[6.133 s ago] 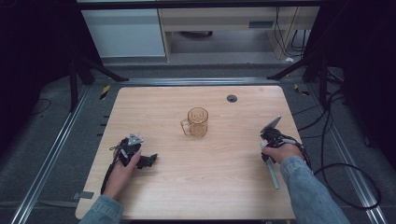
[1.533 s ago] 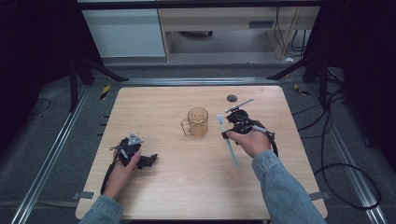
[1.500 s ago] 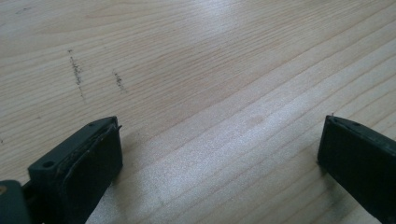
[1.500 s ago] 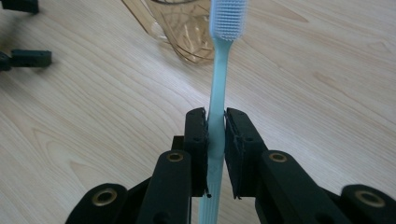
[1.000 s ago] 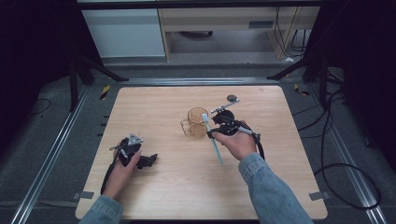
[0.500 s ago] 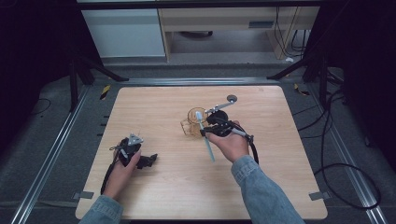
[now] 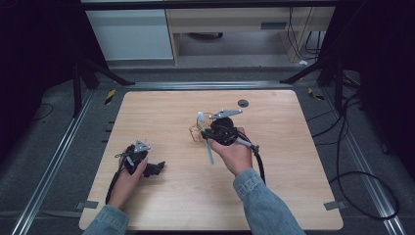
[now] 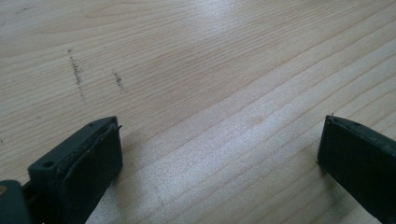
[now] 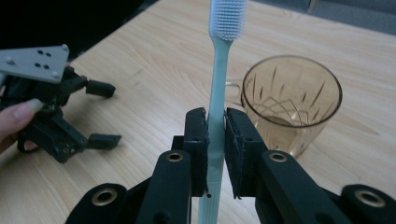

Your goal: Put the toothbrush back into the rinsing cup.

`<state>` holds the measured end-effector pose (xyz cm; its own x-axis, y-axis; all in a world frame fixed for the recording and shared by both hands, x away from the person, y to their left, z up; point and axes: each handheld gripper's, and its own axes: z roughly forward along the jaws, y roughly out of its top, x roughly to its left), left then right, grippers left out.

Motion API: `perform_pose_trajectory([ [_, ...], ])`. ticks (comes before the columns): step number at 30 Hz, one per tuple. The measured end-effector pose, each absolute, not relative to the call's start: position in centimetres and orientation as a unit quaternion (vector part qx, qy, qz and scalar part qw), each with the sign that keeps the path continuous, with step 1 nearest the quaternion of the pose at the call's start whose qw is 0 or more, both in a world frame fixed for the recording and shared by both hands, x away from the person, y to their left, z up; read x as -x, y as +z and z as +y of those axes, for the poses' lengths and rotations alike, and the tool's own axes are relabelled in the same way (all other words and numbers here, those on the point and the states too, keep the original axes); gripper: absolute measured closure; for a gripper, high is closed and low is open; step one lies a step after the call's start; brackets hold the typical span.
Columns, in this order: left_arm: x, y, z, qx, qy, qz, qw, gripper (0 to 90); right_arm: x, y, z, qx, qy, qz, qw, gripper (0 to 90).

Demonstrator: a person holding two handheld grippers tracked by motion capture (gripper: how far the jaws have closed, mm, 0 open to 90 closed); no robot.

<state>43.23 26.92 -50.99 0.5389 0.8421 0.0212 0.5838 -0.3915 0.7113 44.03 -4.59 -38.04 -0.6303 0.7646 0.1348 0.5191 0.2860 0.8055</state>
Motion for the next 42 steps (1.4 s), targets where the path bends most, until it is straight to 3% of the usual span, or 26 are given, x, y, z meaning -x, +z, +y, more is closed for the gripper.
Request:
perform_pose_trajectory([
  [25, -43.2, -51.0, 26.9, -0.811, 0.194, 0.439, 0.333, 0.0, -43.9, -38.4, -3.5, -0.393, 0.507, 0.745, 0.183, 79.5],
  [42, -43.3, -51.0, 26.9, -0.813, 0.193, 0.437, 0.334, 0.0, -43.9, -38.3, -1.6, -0.365, 0.560, 0.703, 0.241, 79.5],
])
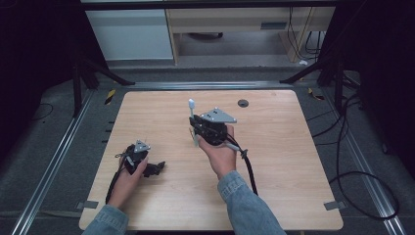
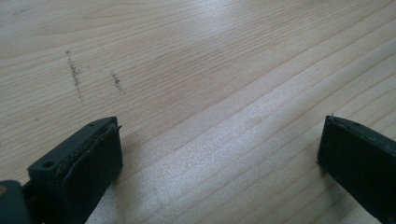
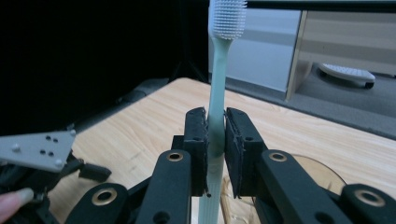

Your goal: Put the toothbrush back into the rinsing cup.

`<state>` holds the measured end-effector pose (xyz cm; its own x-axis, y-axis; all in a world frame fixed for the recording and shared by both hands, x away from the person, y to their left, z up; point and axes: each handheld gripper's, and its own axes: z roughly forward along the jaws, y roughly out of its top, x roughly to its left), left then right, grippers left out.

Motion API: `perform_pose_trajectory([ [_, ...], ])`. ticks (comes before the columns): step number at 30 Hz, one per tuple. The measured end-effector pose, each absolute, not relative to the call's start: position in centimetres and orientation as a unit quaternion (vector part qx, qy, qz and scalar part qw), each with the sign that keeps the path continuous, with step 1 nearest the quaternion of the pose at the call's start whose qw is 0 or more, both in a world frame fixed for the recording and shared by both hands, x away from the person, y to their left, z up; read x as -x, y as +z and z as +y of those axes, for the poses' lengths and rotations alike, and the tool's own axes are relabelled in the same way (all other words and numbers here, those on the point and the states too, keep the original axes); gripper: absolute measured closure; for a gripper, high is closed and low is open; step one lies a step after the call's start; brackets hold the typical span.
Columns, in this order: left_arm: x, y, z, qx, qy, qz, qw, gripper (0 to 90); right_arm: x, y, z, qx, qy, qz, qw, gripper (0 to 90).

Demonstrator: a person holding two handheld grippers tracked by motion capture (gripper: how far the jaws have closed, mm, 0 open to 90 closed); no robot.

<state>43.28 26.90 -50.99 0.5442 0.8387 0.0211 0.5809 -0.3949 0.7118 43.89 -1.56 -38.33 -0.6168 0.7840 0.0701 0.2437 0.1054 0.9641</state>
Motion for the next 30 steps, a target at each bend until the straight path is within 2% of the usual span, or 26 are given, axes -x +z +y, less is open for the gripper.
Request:
perform_pose_trajectory([
  [11, -43.3, -51.0, 26.9, -0.812, 0.192, 0.437, 0.335, 0.0, -44.2, -38.7, -0.9, -0.356, 0.584, 0.672, 0.284, 79.4],
  [30, -43.3, -51.0, 26.9, -0.813, 0.192, 0.436, 0.334, 0.0, -45.2, -38.5, -0.7, -0.355, 0.599, 0.644, 0.317, 79.5],
])
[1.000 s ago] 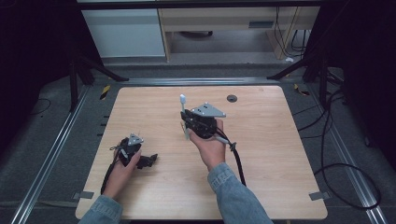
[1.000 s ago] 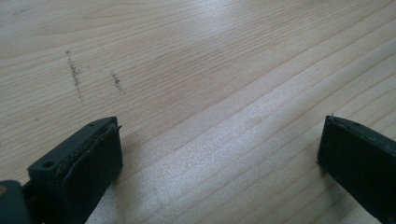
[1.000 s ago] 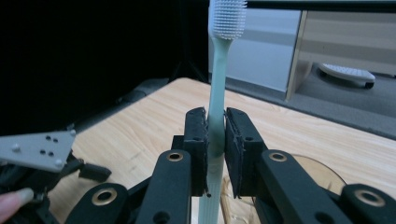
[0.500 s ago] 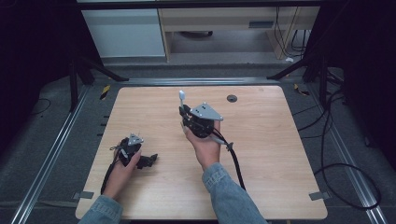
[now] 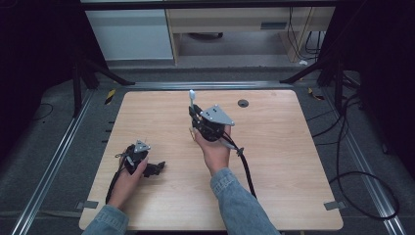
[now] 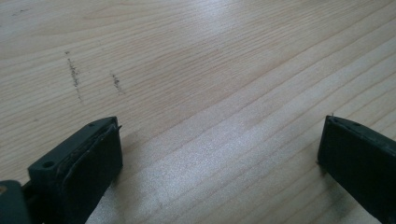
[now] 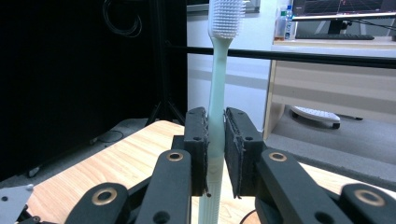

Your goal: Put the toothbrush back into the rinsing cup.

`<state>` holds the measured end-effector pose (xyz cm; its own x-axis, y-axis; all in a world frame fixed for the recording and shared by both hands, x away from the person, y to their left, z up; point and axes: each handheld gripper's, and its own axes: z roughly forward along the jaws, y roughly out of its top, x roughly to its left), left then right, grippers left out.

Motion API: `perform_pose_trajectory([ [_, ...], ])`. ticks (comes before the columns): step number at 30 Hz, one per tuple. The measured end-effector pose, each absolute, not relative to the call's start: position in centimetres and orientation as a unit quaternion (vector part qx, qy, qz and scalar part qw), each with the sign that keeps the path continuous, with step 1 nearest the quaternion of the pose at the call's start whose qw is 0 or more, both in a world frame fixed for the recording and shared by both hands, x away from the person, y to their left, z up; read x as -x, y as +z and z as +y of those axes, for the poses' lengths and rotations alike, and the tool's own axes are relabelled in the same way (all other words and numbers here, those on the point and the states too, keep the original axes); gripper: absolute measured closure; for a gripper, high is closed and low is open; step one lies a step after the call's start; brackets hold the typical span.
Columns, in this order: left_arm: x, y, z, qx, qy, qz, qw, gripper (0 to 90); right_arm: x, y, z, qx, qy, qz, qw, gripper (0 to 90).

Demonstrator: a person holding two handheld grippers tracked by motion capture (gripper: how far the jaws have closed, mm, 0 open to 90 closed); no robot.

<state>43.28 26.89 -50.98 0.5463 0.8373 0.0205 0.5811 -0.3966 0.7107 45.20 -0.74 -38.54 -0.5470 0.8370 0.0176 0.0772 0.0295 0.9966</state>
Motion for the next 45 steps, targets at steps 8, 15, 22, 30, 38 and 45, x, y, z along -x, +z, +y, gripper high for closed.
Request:
perform_pose_trajectory([
  [8, -43.3, -51.0, 26.9, -0.813, 0.191, 0.436, 0.335, 0.0, -46.0, -38.3, -0.6, -0.355, 0.601, 0.641, 0.320, 79.5],
  [15, -43.3, -51.0, 26.9, -0.814, 0.191, 0.435, 0.334, 0.0, -46.1, -38.5, -0.4, -0.358, 0.607, 0.633, 0.320, 79.5],
  [22, -43.3, -51.0, 26.9, -0.815, 0.191, 0.434, 0.334, 0.0, -46.1, -38.8, -0.1, -0.354, 0.604, 0.632, 0.332, 79.5],
  [30, -43.3, -51.0, 26.9, -0.815, 0.191, 0.433, 0.334, 0.0, -45.8, -39.0, 0.6, -0.349, 0.601, 0.623, 0.359, 79.5],
  [38, -43.3, -51.0, 26.9, -0.815, 0.191, 0.434, 0.334, 0.0, -45.9, -39.5, 0.7, -0.351, 0.598, 0.620, 0.367, 79.5],
  [45, -43.3, -51.0, 26.9, -0.815, 0.191, 0.434, 0.334, 0.0, -46.2, -40.3, 0.7, -0.359, 0.597, 0.619, 0.363, 79.5],
])
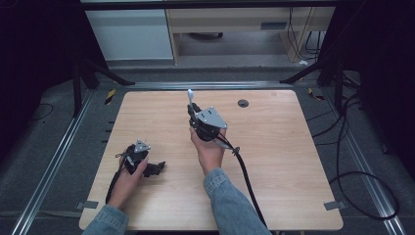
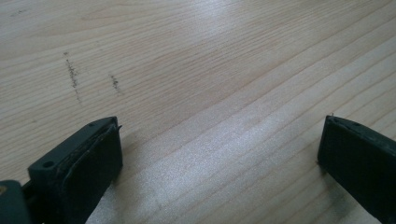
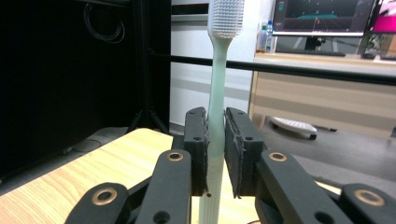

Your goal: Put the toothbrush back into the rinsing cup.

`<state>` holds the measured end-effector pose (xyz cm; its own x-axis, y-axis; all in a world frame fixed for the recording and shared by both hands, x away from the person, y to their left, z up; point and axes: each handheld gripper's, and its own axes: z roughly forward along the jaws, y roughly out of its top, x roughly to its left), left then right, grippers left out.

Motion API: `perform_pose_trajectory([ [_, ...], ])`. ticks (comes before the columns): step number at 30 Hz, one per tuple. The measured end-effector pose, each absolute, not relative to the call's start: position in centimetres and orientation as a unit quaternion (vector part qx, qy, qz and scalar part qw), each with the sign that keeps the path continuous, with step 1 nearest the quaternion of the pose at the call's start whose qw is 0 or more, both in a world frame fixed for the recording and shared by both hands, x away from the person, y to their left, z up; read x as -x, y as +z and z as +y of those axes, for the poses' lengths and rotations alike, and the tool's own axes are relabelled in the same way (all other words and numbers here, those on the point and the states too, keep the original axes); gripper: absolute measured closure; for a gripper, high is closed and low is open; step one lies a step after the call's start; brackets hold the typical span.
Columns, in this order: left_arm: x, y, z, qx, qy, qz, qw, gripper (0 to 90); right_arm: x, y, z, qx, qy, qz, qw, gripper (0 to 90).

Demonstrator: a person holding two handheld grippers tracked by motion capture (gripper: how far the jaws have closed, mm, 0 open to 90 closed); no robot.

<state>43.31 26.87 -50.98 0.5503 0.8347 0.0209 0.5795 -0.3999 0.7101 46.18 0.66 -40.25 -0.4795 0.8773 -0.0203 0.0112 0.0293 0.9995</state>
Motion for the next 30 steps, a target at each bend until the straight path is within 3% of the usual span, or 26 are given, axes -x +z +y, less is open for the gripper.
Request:
perform_pose_trajectory([
  [30, -43.3, -51.0, 26.8, -0.815, 0.191, 0.433, 0.334, 0.0, -47.0, -44.7, 0.4, -0.377, 0.573, 0.640, 0.345, 79.5],
])
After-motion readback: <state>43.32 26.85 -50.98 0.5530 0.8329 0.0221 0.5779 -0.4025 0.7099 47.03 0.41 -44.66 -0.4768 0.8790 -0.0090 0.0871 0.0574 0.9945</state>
